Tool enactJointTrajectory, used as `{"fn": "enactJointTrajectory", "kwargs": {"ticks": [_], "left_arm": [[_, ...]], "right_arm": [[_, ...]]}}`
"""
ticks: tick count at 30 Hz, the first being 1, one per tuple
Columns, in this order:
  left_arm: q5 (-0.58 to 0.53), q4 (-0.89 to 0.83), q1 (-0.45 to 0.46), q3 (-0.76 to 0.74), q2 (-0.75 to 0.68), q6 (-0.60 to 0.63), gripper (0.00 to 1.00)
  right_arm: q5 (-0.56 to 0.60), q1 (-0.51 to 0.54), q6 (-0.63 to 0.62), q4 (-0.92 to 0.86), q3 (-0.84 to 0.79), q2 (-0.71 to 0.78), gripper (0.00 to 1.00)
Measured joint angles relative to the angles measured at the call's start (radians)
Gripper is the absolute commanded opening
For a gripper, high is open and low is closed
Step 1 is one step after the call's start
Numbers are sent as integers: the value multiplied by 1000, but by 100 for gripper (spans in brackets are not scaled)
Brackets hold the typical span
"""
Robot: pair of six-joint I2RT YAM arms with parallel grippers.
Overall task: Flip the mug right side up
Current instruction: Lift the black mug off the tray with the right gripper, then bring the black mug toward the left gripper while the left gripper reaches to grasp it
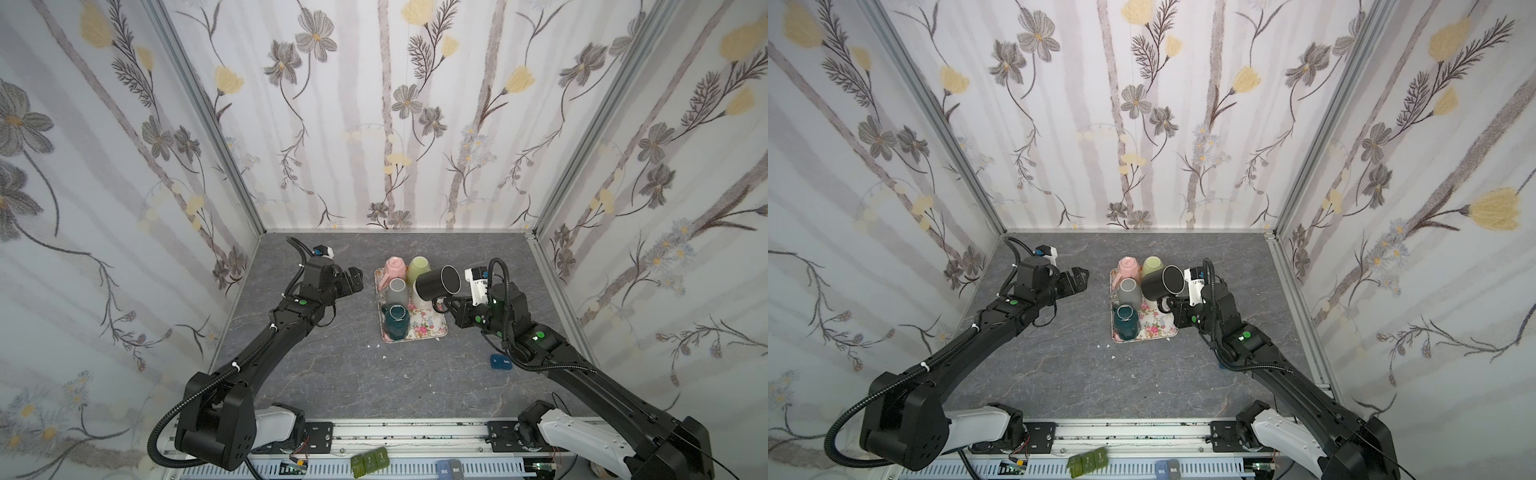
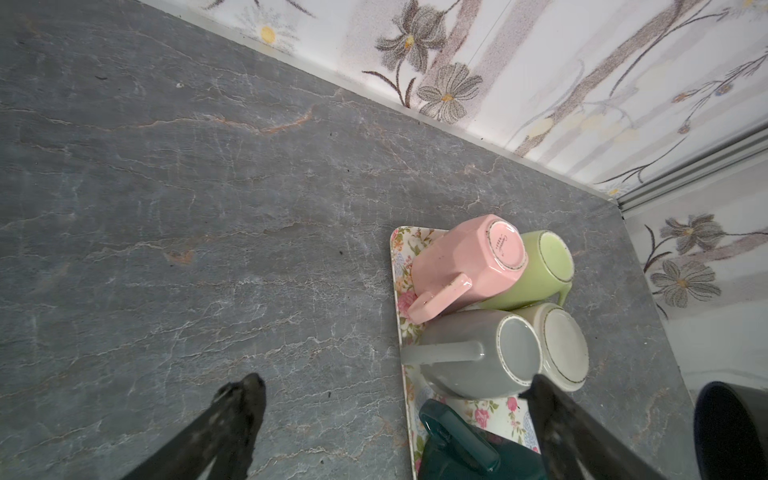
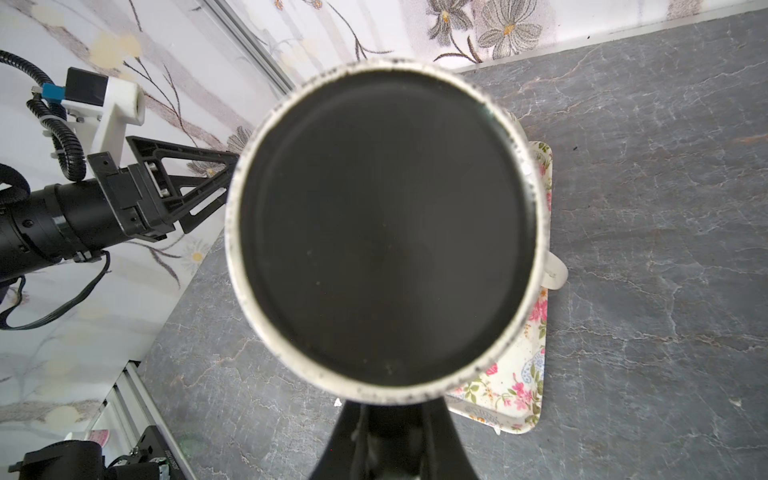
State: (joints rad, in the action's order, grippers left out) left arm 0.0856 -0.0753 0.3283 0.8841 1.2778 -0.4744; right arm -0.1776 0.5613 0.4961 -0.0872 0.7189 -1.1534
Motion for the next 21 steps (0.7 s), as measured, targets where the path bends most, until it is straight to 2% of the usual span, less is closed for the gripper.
{"fn": "enactJointTrajectory", "kwargs": {"ticks": [7, 21], "left_arm": [[148, 103, 22, -9, -3, -31, 100], [302, 270, 167, 11, 37, 7, 100]], "right_arm": [[-65, -39, 21, 86, -1, -16, 0], [-167, -57, 98, 248, -1, -36, 0]]}}
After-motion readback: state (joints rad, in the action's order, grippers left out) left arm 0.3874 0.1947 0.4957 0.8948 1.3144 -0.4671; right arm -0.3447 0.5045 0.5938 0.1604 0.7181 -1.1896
